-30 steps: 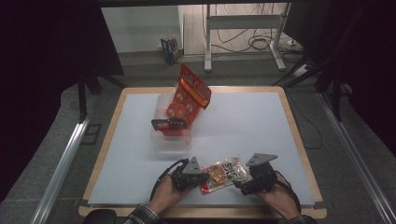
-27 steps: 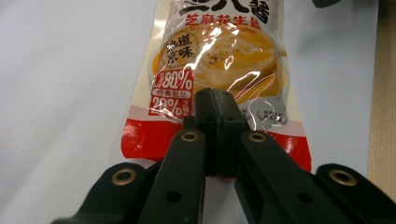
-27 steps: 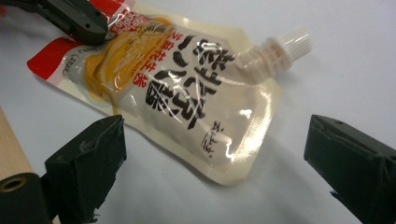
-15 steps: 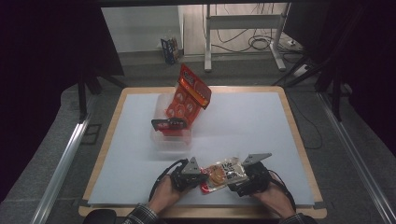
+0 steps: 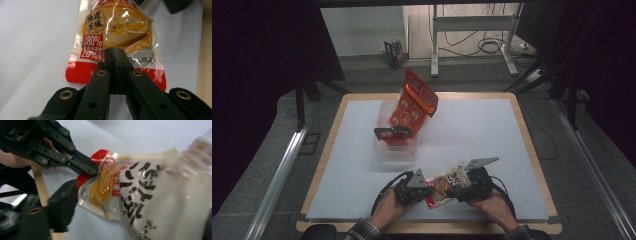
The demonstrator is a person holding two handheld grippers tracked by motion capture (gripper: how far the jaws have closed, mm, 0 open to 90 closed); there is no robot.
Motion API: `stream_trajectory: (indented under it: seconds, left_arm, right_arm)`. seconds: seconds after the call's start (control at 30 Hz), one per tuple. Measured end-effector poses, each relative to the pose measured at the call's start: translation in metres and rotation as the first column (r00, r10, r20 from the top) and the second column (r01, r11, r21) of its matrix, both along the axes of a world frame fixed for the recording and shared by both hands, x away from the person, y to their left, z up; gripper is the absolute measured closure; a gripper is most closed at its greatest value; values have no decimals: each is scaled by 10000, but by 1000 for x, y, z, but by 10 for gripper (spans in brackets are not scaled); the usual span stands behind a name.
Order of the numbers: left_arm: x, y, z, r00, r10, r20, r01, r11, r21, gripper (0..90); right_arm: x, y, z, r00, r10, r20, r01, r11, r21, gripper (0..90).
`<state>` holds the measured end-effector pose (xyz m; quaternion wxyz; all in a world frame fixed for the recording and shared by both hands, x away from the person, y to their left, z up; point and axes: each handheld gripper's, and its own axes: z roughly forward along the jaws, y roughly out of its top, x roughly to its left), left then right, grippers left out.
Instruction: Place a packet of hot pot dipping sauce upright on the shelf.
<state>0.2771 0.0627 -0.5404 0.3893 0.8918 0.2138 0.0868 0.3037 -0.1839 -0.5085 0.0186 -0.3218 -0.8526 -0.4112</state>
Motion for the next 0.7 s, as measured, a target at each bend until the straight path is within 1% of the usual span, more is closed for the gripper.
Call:
stream_trajectory:
  seconds: [0.07,0.1,0.13,0.17,0.2,0.23,0.27,0.3,0.33,0.37,0.4,0.43,0.47,0.5,0.57,0.7]
  left_arm:
    - [-1,0,0,10000,36,46,-36,10000,-3,900]
    - [-2,-2,-1,9998,197,11,-196,9995,-260,900]
    - [-2,-1,-1,9999,122,85,-121,9999,-101,900]
    - [-3,-2,-2,9996,284,24,-283,9989,-363,900]
    - [-3,-1,-2,9996,282,31,-281,9989,-388,900]
    - [-3,-2,-2,9994,338,-45,-340,9984,-446,900]
    - [-3,-1,-1,9996,293,-58,-295,9990,-332,900]
    - [-3,-1,0,9995,310,-59,-312,9988,-373,900]
    - [-3,1,2,9997,212,-85,-214,9996,-201,900]
    - [-4,1,2,9990,364,-258,-378,9977,-567,899]
    - [-4,3,4,9990,305,-334,-325,9977,-589,872]
    - [-4,5,5,9985,350,-412,-379,9968,-707,827]
    - [-4,7,7,9988,296,-382,-319,9977,-606,805]
    - [-6,7,7,9984,403,-395,-432,9962,-761,783]
    - [-7,10,10,9984,416,-384,-447,9954,-853,714]
    - [-12,13,14,9986,532,-67,-536,9937,-984,544]
  right_arm:
    - [0,-1,4,9999,40,165,-42,9998,177,442]
    - [-1,-2,6,9997,0,254,-5,9999,169,519]
    - [-1,-2,8,9994,-43,350,39,9999,116,586]
    - [-1,-4,10,9990,-82,441,77,9999,111,668]
    - [0,-4,11,9991,-122,417,114,9998,187,682]
    - [0,-4,11,9992,-171,369,164,9997,185,698]
    - [-1,-3,12,9988,-116,485,110,9999,126,716]
    - [-2,-2,14,9979,-28,650,23,10000,75,731]
    - [-4,-1,16,9966,54,828,-56,10000,26,741]
    - [-5,0,18,9951,148,975,-148,9999,-8,750]
    - [-5,1,21,9936,243,1105,-238,9997,-62,758]
    - [-6,2,24,9911,299,1295,-286,9995,-118,766]
    - [-6,3,27,9893,328,1422,-307,9994,-169,774]
    - [-5,3,30,9883,365,1479,-340,9992,-197,783]
    - [-3,3,36,9864,362,1601,-331,9992,-220,798]
    - [0,4,43,9815,398,1874,-343,9989,-324,818]
